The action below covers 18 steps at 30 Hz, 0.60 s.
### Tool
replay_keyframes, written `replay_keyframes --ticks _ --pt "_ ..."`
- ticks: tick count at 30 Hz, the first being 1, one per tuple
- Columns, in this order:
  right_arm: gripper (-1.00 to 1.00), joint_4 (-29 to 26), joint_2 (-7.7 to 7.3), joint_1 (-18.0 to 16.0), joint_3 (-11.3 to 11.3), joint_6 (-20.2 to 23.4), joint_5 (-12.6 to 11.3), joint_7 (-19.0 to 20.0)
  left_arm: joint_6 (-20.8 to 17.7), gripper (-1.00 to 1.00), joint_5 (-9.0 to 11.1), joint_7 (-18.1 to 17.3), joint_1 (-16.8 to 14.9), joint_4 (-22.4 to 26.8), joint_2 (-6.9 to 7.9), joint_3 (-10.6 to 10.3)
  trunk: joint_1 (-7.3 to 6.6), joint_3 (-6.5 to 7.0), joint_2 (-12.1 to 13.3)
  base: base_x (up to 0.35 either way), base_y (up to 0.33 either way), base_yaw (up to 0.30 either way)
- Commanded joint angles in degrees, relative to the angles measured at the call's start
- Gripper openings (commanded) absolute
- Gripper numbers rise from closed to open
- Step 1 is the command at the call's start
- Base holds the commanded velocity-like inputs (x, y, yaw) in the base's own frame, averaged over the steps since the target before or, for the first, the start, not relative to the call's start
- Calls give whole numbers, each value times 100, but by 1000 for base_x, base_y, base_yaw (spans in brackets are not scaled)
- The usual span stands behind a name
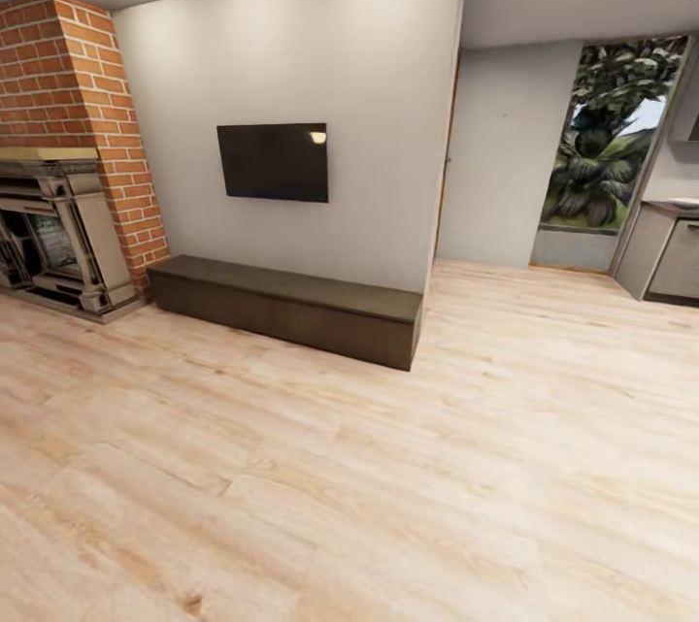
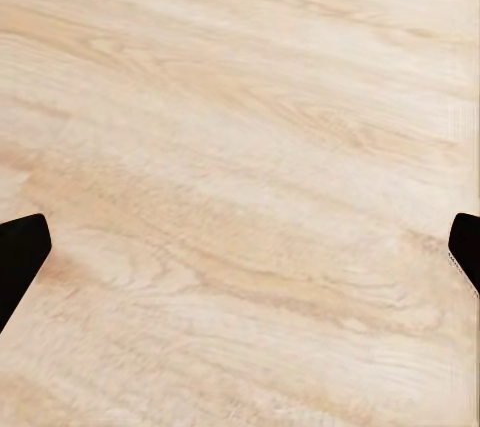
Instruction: In the kitchen, take the Vidalia onion out of the sink, dice it on the chopping board with the paring knife, put the diced onion into the bowl on the countertop, then place both the paring knife and the chopping board into the sink.
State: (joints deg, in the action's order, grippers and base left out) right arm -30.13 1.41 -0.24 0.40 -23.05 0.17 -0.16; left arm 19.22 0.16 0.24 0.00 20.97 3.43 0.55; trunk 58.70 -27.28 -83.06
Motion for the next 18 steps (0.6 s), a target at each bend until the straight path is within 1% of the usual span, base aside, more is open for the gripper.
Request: replay_keyframes --ticks 1,5,18 --pt "100 1 0 -3 4 -16 1 -2 12 100 1 2 0 3 0 5 3 -5 -2 288 -156 -48" --pt "100 0 0 -3 4 -18 1 -2 12 100 1 2 0 3 0 6 3 -5 -2 288 -153 -140" --pt "100 -2 0 -3 5 -19 5 -1 12 100 1 2 0 3 0 6 3 -2 -2 288 -149 -237"
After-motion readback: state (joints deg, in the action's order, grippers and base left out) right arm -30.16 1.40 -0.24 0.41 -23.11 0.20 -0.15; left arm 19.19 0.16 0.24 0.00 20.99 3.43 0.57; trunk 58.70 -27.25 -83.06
